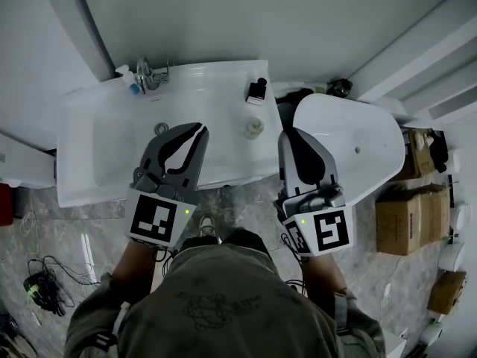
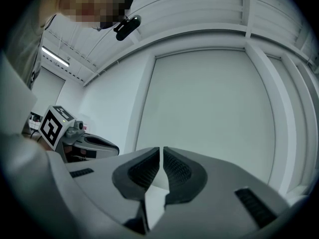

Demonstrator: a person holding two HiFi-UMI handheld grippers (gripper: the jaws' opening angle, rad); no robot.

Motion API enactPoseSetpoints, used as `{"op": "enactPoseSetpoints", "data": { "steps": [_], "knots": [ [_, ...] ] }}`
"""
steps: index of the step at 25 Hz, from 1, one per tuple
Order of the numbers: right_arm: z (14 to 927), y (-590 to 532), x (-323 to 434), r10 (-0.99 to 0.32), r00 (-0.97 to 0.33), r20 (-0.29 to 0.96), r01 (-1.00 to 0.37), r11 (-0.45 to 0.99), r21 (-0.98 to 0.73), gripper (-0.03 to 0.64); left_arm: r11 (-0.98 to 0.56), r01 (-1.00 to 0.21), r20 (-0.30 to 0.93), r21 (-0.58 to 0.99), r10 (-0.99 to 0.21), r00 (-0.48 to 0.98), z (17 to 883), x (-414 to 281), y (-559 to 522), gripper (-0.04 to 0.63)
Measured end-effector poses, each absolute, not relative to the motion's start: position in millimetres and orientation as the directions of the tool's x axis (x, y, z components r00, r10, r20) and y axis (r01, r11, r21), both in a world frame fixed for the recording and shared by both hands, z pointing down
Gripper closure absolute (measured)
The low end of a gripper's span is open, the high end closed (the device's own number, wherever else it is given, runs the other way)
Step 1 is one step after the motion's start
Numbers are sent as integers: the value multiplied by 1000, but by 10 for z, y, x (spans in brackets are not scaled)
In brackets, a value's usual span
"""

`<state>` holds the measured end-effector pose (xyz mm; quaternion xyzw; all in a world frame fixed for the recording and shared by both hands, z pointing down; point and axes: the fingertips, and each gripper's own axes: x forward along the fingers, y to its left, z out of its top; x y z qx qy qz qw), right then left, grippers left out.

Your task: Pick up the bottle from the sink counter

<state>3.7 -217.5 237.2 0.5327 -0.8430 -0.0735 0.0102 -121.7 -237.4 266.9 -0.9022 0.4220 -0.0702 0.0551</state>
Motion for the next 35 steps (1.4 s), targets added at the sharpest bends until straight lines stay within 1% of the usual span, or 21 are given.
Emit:
{"op": "enactPoseSetpoints", "data": {
  "steps": [6, 11, 16, 22, 23, 25, 27, 30, 31, 35],
  "knots": [
    [2380, -2306, 150, -902, -427, -62, -900, 417, 128, 577, -625, -763, 77, -164, -779, 622, 2616, -1166, -2503, 563],
    [2406, -2426, 259, -888, -453, -73, -890, 447, 91, 577, -594, -784, 68, -178, -803, 593, 2534, -1088, -2568, 563],
    [2436, -2576, 273, -868, -492, -63, -869, 486, 88, 577, -576, -795, 75, -192, -816, 573, 2540, -1006, -2678, 563],
    [2413, -2837, 340, -861, -503, -81, -864, 497, 78, 572, -573, -792, 70, -212, -817, 573, 2536, -823, -2824, 563],
    [2429, -2889, 349, -860, -504, -78, -863, 499, 76, 565, -574, -791, 72, -215, -817, 573, 2547, -796, -2854, 563],
    [2476, -2996, 361, -860, -505, -71, -863, 501, 70, 514, -569, -788, 73, -234, -819, 569, 2553, -749, -2910, 563],
    [2535, -3101, 367, -861, -505, -62, -862, 501, 69, 498, -548, -785, 62, -289, -829, 556, 2516, -711, -2953, 563],
    [2666, -3259, 361, -857, -513, -46, -858, 510, 65, 412, -531, -790, 45, -307, -837, 545, 2503, -641, -3029, 563],
    [2725, -3313, 361, -857, -514, -40, -857, 511, 60, 394, -532, -790, 45, -303, -837, 546, 2525, -619, -3066, 563],
    [3024, -3530, 383, -864, -503, -9, -864, 502, 39, 363, -531, -778, 19, -335, -830, 558, 2644, -524, -3218, 563]
  ]
}}
